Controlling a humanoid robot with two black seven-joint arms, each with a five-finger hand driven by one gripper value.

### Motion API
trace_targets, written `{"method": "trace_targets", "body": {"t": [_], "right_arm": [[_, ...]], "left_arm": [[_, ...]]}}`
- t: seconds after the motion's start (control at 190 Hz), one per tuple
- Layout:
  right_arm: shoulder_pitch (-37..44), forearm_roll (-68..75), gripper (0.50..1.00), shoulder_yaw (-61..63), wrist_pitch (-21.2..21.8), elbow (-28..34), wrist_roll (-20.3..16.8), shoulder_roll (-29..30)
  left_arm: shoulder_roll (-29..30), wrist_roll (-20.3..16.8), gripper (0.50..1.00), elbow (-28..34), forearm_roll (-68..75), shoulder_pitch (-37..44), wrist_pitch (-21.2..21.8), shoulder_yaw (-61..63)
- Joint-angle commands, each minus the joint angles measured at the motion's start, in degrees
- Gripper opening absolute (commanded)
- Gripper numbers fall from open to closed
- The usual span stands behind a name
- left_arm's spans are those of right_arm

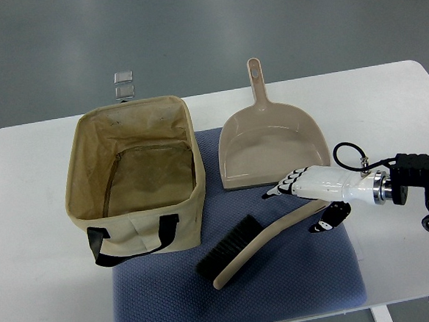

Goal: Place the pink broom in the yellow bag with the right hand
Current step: 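Close the right hand fingers around the brush handle, then lift the brush with the right hand over the dustpan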

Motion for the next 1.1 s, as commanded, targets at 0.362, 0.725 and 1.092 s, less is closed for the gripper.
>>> {"method": "trace_targets", "body": {"t": [0.362, 0.725, 1.092], "right_arm": [[-1.0, -0.6, 0.715, 0.1, -0.3, -0.1, 0.1, 1.7], [-1.7, -1.8, 0.660, 0.2, -1.2, -0.7, 0.1, 2.2], [-2.3, -2.9, 0.596, 0.1, -1.4, -1.0, 0.1, 2.6]], "left_arm": [[0.0, -0.1, 1.000, 0.0, 0.0, 0.0, 0.0, 0.0], [0.0, -0.1, 1.000, 0.0, 0.0, 0.0, 0.0, 0.0], [0.0, -0.1, 1.000, 0.0, 0.0, 0.0, 0.0, 0.0]]}}
